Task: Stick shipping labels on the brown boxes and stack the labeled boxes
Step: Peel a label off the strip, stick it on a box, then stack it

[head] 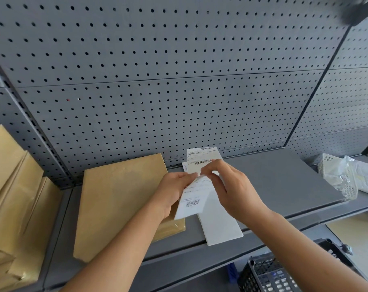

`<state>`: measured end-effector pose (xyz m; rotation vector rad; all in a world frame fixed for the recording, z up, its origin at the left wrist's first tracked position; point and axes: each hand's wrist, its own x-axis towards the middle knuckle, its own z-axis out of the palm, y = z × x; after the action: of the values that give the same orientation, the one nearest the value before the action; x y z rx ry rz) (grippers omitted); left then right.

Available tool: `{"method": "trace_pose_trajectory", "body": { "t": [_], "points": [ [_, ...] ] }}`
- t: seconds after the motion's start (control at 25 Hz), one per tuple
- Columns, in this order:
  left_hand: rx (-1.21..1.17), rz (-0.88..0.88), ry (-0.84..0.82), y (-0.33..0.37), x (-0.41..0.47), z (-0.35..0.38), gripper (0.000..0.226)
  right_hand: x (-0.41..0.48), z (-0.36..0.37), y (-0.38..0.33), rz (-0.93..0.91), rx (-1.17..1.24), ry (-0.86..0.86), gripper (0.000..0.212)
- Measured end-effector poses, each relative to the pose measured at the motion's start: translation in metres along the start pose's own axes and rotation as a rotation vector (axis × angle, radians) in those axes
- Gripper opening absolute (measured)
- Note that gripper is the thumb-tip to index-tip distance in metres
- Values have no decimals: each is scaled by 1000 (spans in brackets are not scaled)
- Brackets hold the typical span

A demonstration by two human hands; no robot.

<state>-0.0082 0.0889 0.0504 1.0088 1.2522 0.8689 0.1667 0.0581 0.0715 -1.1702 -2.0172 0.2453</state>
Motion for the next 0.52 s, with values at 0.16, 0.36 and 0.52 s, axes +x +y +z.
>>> {"method": "trace_pose_trajectory", "body": {
  "t": [0.16,0.36,0.52],
  "points": [
    [-18,-5,4,3,1,1,25,2,-23,-18,-40,30,52,12],
    [115,97,7,-3,3,3,26,13,-53,-46,-212,1,192,14],
    [171,148,56,-10,7,8,16,20,-72,-65,-344,46,260,20]
  ]
}}
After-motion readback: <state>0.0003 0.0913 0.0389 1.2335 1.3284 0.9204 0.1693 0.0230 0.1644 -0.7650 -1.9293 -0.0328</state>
